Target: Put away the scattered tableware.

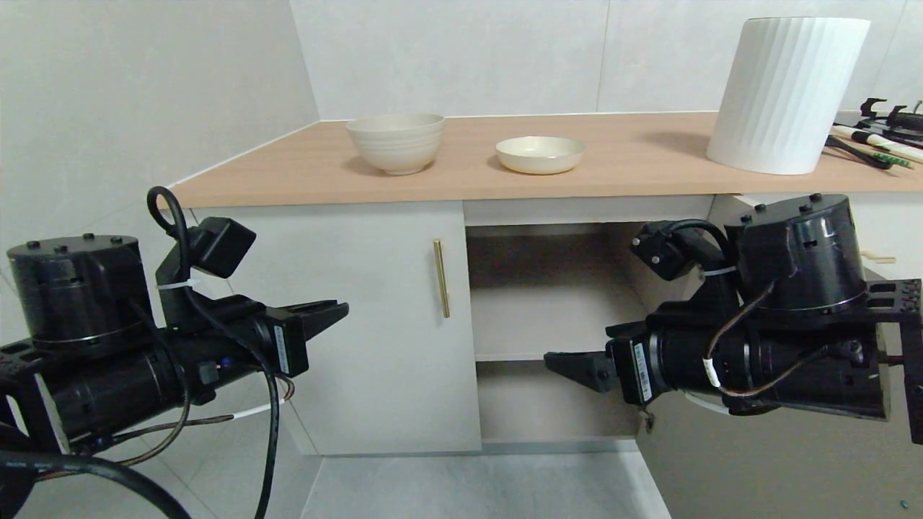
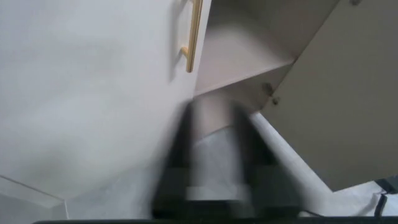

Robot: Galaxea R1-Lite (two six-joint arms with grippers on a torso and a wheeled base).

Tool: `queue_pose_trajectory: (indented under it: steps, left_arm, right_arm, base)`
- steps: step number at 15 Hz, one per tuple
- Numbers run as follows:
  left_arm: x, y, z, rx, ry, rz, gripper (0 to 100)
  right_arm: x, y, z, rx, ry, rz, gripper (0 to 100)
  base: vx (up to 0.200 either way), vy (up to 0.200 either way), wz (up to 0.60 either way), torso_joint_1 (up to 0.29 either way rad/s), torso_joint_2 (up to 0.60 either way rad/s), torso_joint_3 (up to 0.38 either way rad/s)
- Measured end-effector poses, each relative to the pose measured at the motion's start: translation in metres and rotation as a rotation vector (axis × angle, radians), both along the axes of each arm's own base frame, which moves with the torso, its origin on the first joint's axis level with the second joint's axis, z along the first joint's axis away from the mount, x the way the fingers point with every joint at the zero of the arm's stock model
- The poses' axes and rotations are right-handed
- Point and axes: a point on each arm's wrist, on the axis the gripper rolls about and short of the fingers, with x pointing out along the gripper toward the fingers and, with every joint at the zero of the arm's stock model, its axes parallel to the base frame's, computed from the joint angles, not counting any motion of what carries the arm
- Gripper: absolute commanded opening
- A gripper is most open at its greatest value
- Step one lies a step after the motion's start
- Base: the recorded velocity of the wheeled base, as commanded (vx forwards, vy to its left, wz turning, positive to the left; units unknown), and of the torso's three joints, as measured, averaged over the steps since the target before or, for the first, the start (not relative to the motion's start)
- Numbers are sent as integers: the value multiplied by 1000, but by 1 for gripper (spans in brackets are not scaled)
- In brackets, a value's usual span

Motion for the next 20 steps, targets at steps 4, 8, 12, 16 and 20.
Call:
queue_pose_trajectory:
  steps: [4,8,12,16,20]
  left_arm:
    - [-1,0,2,-4,-10,-1,100]
    - [-5,2,10,-12,-38,0,100]
    - [-7,2,14,-29,-31,8,100]
    - [-9,3,14,-19,-39,4,100]
    - [-11,3,11,13,-50,-7,100]
  right_arm:
    - [-3,-1,3,9,-4,2,100]
    - [-5,-3,9,46,-3,-11,100]
    - [-6,-4,11,49,-4,-12,100]
    - [-6,-5,12,51,-7,-16,100]
    - [-6,-6,13,55,-10,-21,100]
  base:
    - [0,0,0,0,0,0]
    - [0,0,0,0,0,0]
    - [0,50,0,1,1,1]
    - [0,100,0,-1,-1,0]
    - [0,0,0,0,0,0]
